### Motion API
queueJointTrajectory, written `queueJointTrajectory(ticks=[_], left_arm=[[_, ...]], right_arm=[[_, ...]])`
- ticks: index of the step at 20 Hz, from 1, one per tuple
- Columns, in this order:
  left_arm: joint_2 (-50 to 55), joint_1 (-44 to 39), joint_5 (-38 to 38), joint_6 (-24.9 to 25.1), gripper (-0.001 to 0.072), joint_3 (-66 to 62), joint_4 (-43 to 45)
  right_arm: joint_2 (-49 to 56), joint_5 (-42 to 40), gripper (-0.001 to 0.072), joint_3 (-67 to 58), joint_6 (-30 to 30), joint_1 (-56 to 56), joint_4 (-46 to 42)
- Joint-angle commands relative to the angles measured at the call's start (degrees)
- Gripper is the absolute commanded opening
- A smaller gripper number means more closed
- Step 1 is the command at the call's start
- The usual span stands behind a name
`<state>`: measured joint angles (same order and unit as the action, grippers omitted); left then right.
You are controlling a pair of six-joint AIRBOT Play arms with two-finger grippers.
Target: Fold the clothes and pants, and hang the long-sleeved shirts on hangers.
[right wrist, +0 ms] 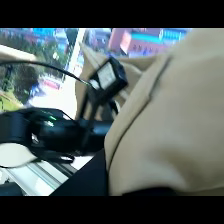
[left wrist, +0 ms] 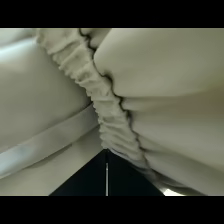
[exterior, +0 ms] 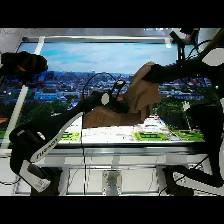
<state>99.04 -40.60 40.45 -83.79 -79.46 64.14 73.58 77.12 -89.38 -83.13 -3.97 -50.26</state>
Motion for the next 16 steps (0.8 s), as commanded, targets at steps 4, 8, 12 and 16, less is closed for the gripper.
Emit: queueJointTrajectory(ticks=[4, 8, 12, 16], left_arm=[[0.6, -2.3, -8.7, 5.2, 0.0011, -0.5, -11.7], [1.7, -3.4, -11.0, 5.2, 0.001, -0.5, -11.9], [1.3, -1.1, -8.2, 5.2, 0.001, -0.5, -10.0], [-4.8, 7.8, 5.8, 5.2, 0.001, -0.5, 0.9]], right_arm=[[1.7, 6.5, 0.0018, -3.9, -3.4, -1.2, -6.9], [4.2, 6.9, 0.0018, -3.9, -3.4, -1.8, -8.3], [6.3, 6.1, 0.0018, -3.9, -3.4, -4.5, -8.7], [9.1, 0.7, 0.0018, -4.0, -3.4, -9.2, -11.8]])
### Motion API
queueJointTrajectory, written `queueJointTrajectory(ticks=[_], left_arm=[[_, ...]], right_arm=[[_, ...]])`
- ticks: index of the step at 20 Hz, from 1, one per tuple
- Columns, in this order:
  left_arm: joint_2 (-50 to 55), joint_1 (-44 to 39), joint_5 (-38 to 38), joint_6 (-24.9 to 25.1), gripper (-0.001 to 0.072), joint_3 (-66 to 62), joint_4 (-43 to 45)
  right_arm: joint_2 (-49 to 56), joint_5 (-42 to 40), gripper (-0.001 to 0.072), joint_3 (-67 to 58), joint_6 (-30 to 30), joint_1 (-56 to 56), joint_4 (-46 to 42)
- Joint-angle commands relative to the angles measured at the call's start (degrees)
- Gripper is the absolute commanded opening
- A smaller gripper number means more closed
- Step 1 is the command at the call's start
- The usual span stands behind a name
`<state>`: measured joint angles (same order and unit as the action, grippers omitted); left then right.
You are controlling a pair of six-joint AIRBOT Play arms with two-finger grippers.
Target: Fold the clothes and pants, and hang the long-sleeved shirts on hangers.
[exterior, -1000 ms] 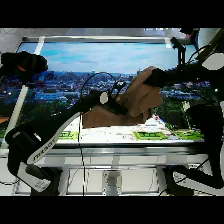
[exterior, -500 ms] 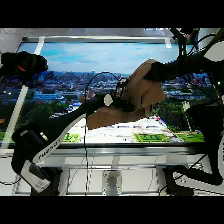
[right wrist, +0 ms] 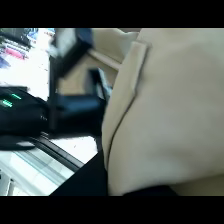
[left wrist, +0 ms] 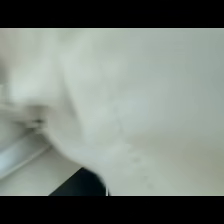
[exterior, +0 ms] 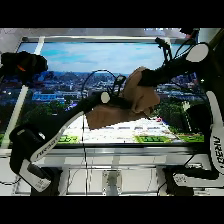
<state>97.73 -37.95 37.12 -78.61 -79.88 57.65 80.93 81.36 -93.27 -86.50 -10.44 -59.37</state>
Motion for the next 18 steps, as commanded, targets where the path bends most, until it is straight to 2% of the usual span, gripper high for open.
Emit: queueJointTrajectory(ticks=[1, 3, 5, 10, 14, 15, 16, 17, 18], left_arm=[[-5.8, 8.1, 13.2, 0.0, 0.001, -0.1, 10.8], [-11.4, 14.8, 20.6, 0.0, 0.0011, -0.1, 16.4], [-17.2, 21.8, 24.6, 0.0, 0.0011, 0.0, 19.4], [-28.4, 35.7, 29.8, 0.0, 0.0011, 0.0, 19.7], [-32.2, 40.0, 32.1, 0.0, 0.001, 0.0, 19.8], [-32.4, 40.2, 32.6, 0.1, 0.0011, 0.0, 19.7], [-32.5, 40.2, 33.2, 0.1, 0.001, 0.0, 19.8], [-32.4, 40.2, 33.8, 0.1, 0.0011, 0.1, 19.7], [-32.4, 40.2, 34.1, 0.1, 0.0011, 0.1, 19.7]], right_arm=[[2.1, -4.9, 0.0018, -0.3, -0.1, -2.8, -3.9], [2.2, -7.7, 0.0018, -0.8, -2.4, -2.8, -5.0], [2.5, -8.1, 0.0018, -0.8, -2.9, -4.2, -3.7], [8.0, -12.2, 0.0018, -0.8, -4.2, -14.7, -3.7], [13.8, -19.4, 0.0022, -0.8, -4.8, -24.7, -3.3], [14.4, -21.9, 0.0121, -0.8, -4.8, -26.9, -3.3], [14.6, -23.9, 0.0349, -0.8, -4.8, -28.5, -3.3], [14.5, -24.7, 0.0534, -1.4, -4.8, -29.6, -3.4], [14.4, -23.5, 0.0558, -2.6, -4.8, -29.7, -3.9]])
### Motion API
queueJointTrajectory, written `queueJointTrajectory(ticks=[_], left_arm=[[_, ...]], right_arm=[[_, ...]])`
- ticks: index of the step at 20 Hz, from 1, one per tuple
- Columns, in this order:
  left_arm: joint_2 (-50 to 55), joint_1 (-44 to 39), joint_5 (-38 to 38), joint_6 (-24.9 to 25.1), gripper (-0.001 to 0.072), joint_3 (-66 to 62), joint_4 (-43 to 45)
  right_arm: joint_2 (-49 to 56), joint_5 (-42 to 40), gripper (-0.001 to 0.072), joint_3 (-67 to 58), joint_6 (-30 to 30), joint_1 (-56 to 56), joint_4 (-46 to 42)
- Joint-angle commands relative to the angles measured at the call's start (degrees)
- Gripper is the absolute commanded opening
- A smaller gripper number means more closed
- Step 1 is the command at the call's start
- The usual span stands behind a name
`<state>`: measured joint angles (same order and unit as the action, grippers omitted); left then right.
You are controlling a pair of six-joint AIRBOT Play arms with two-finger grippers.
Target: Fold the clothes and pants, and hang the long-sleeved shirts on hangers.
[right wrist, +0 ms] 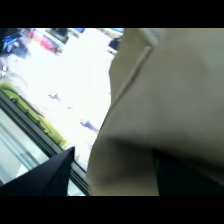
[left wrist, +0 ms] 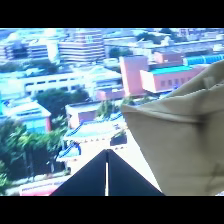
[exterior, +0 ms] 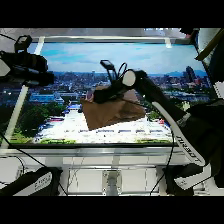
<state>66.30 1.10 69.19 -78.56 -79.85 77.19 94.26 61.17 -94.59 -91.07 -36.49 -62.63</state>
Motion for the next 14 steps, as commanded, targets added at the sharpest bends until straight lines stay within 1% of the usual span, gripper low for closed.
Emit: queueJointTrajectory(ticks=[1, 2, 6, 7, 8, 9, 11, 12, 14], left_arm=[[-1.0, 1.1, 2.3, 0.0, 0.0011, 0.1, 0.2], [-1.0, 1.1, 2.3, 0.0, 0.0011, 0.1, 0.2], [-1.0, 1.1, 2.7, 0.0, 0.001, 0.1, 0.2], [-1.0, 1.1, 2.8, 0.0, 0.0011, 0.1, 0.2], [-1.0, 1.1, 2.8, 0.0, 0.001, 0.1, 0.2], [-1.0, 1.1, 2.8, 0.0, 0.0011, 0.1, 0.2], [-1.0, 1.1, 3.0, 0.0, 0.0011, 0.1, 0.2], [-1.0, 1.1, 3.1, 0.0, 0.0011, 0.1, 0.2], [-1.0, 1.1, 3.1, -0.1, 0.0011, 0.1, 0.1]], right_arm=[[0.9, -0.5, 0.0555, -2.8, -0.2, -3.1, -2.4], [0.5, 3.7, 0.0542, -4.7, -0.2, -1.7, -5.5], [-3.5, 21.4, 0.0543, -7.0, -0.2, 8.6, -18.6], [-4.2, 24.3, 0.0551, -7.0, 0.5, 12.2, -19.8], [-4.2, 25.7, 0.0603, -6.8, 0.9, 16.0, -19.0], [-4.1, 25.6, 0.0642, -6.0, 1.5, 19.5, -17.3], [-4.0, 22.0, 0.0643, -2.5, 2.1, 27.3, -9.3], [-3.2, 20.6, 0.0675, -0.7, 2.1, 31.7, -2.8], [0.3, 20.7, 0.0699, 1.4, 2.2, 39.6, 10.4]])
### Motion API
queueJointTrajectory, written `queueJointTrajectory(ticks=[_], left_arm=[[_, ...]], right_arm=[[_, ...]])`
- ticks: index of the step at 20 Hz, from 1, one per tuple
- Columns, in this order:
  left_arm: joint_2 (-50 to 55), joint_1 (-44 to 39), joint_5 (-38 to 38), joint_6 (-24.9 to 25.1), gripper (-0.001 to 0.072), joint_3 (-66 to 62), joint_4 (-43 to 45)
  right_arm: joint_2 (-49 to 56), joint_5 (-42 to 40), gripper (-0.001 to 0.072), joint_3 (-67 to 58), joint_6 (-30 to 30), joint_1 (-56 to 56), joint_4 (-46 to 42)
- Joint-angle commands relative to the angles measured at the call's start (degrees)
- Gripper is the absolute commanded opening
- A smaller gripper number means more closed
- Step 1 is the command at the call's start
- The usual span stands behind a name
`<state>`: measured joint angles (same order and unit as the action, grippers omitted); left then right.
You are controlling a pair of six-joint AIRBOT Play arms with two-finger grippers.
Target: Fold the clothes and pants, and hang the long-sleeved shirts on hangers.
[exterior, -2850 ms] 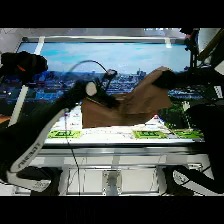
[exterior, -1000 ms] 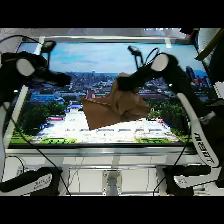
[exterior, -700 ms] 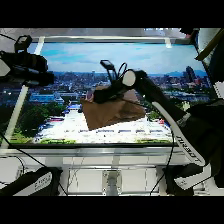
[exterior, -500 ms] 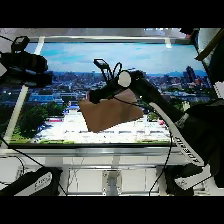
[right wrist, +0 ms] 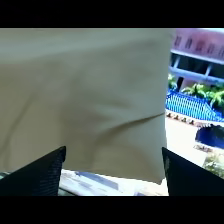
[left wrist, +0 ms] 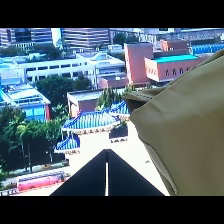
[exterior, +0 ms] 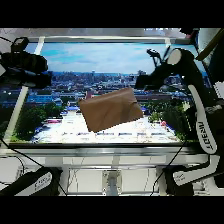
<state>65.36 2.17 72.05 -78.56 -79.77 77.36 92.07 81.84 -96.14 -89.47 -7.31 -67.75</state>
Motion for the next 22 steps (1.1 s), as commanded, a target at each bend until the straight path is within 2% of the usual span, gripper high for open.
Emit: queueJointTrajectory(ticks=[1, 3, 6, 17, 22], left_arm=[[0.0, 0.1, 0.3, -0.1, 0.0011, 0.0, 0.0], [0.0, 0.1, 0.3, -0.1, 0.0011, 0.0, 0.0], [0.0, 0.1, 0.3, -0.2, 0.0011, 0.0, 0.0], [0.0, 0.1, 0.3, -0.9, 0.0011, 0.0, 0.0], [0.0, 0.1, 0.3, -0.9, 0.0011, 0.0, 0.0]], right_arm=[[4.7, 0.1, 0.07, 3.5, 0.9, 13.2, 19.7], [8.4, -0.8, 0.0705, 3.4, 2.7, 15.7, 22.8], [13.7, -2.6, 0.0706, 3.4, 5.8, 15.6, 22.9], [25.6, -2.1, 0.0705, 3.4, 7.0, 9.1, 27.1], [26.3, 2.5, 0.0697, 3.3, 14.0, 5.9, 36.3]])
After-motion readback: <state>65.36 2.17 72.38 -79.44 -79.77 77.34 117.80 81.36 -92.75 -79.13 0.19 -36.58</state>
